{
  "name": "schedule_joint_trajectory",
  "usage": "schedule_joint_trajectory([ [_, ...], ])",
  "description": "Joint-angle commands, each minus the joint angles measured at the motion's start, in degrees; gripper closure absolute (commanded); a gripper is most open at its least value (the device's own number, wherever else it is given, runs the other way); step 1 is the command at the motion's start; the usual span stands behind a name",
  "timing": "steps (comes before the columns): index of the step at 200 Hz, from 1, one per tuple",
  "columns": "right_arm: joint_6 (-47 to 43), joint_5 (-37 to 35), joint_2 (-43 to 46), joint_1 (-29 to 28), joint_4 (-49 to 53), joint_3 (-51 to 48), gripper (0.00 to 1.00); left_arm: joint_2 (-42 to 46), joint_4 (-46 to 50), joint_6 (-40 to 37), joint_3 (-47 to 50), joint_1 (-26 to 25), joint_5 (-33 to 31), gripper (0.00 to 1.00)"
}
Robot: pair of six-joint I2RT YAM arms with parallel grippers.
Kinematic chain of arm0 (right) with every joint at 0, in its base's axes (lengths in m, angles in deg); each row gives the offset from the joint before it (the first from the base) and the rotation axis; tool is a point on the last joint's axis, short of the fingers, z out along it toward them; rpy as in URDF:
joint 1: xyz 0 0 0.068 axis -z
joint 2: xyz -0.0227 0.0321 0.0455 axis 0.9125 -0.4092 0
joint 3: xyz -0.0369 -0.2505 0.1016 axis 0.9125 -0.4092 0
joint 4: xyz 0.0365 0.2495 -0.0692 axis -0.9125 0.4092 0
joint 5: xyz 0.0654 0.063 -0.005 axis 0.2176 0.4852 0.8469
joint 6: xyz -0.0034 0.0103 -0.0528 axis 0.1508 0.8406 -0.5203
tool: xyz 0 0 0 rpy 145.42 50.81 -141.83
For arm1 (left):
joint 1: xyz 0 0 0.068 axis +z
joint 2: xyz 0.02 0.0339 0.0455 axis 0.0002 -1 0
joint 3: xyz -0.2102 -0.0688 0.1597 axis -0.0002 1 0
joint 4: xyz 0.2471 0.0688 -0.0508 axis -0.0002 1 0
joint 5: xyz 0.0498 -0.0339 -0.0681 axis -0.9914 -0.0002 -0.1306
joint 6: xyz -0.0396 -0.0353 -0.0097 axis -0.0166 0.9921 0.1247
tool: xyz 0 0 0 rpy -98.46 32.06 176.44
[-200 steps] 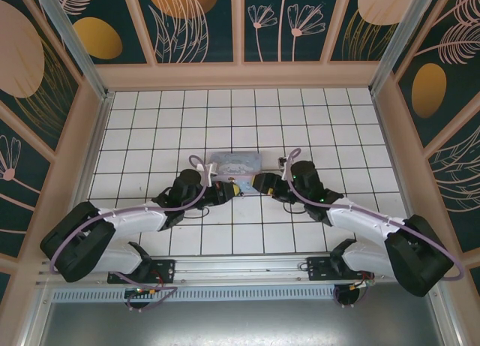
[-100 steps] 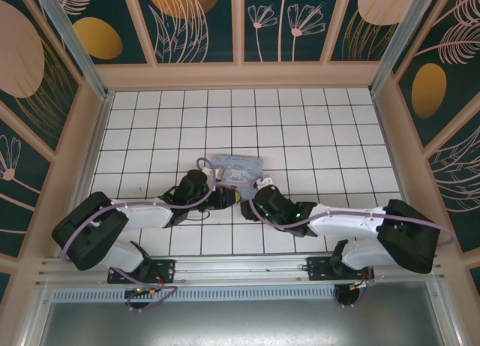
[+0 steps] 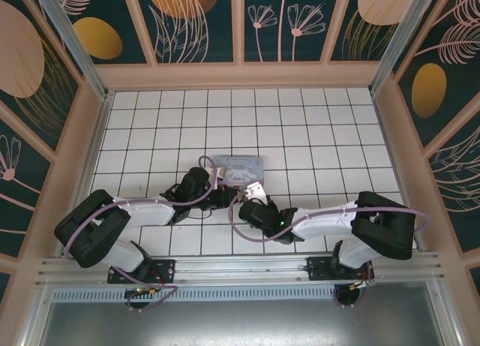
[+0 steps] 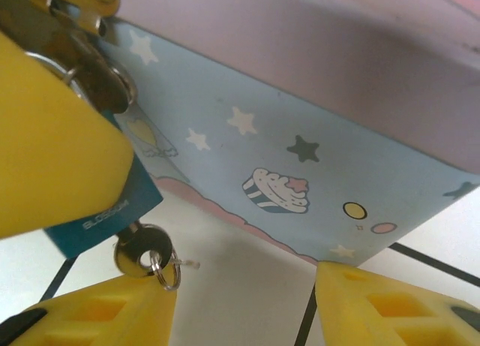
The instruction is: Unlock a padlock with a key
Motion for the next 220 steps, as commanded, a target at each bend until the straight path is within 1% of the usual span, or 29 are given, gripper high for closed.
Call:
schedule_joint_trajectory([
  [1,-1.61,-4.27,-1.43,-0.34,0.85,2.46,0.50,0.31,-1.71,0.15,-2.02,-0.26,3.05,1.00],
  [26,-2.22,-4.93,-2.62,-0.32,0.92,3.86,0.53,0.23,-1.69,0.07,-2.11,-0.26,3.12,1.00],
  [50,-2.75,-5.43,-3.43,-0.32,1.33,5.20,0.58,-0.28,-1.69,-0.01,-2.15,-0.23,3.25,1.00],
  [116,-4.16,-5.40,-2.08,-0.32,1.24,7.55,0.58,-1.70,-2.39,-0.29,-1.75,-0.26,3.42,1.00],
  [128,-4.73,-5.08,-2.04,-0.32,0.99,8.26,0.60,-1.88,-2.69,-0.17,-1.62,-0.25,3.51,1.00],
  [151,-6.14,-3.36,-2.53,0.26,0.26,9.40,0.75,-2.21,-3.09,-0.12,-1.54,-0.22,3.68,1.00],
  [161,-6.47,-2.34,-2.50,0.70,-0.21,9.50,0.85,-2.30,-3.18,-0.04,-1.45,-0.30,3.65,1.00],
  [171,-6.54,-0.83,-2.14,1.35,-0.68,9.49,0.93,-2.48,-3.50,0.05,-1.29,-0.25,3.72,1.00],
  [179,-6.46,0.49,-1.40,1.99,-1.37,9.11,0.95,-2.58,-3.70,0.10,-1.19,-0.30,3.78,1.00],
  [186,-6.37,1.93,-0.47,2.58,-2.16,8.56,1.00,-2.81,-3.86,0.14,-1.08,-0.30,3.76,1.00],
  [190,-6.29,3.04,0.24,3.08,-2.63,8.11,1.00,-2.85,-3.96,0.16,-0.94,-0.22,3.71,1.00],
  [199,-6.19,7.15,2.34,4.50,-4.79,6.71,1.00,-2.94,-4.21,0.06,-0.69,-0.25,3.61,1.00],
  [220,-4.50,21.45,7.92,9.72,-10.23,1.78,1.00,-3.43,-4.23,-0.45,-0.06,-0.30,2.98,1.00],
])
